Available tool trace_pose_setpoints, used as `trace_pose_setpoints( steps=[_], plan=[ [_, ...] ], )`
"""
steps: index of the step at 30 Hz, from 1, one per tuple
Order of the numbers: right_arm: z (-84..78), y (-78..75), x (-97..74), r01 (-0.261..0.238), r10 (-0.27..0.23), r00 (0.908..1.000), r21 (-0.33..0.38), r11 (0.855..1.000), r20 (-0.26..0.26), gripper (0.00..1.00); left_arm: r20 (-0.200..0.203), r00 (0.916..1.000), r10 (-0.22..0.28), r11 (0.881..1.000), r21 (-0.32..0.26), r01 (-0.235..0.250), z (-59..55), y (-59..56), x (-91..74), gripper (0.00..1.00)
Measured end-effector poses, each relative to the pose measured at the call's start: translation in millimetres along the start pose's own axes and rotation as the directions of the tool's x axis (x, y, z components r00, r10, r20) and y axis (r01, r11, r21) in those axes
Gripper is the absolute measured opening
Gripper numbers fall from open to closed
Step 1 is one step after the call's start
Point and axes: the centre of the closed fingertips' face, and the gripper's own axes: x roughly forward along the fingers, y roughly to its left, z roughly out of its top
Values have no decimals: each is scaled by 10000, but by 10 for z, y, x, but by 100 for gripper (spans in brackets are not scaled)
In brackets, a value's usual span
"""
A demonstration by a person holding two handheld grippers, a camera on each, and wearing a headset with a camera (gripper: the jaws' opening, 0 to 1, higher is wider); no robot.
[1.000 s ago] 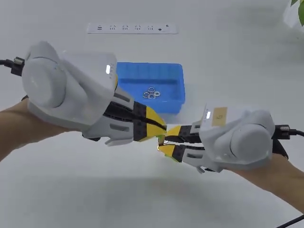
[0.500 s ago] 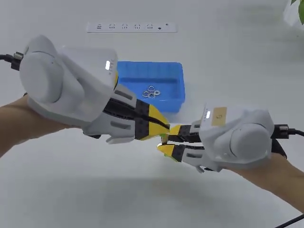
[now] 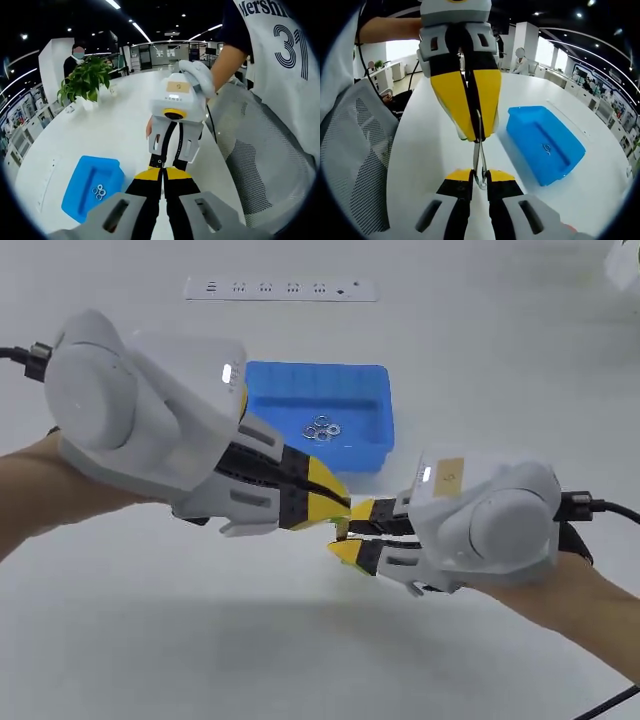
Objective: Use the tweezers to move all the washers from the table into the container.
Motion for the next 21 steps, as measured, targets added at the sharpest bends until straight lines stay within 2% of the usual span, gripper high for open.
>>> trace_pose_setpoints(
  steps=[21],
  plan=[
    [-57, 5, 40, -87, 89, 9999, 139, 9999, -104, 12, 237, 9997, -82, 9992, -382, 91, -39, -14, 9, 5]
  ],
)
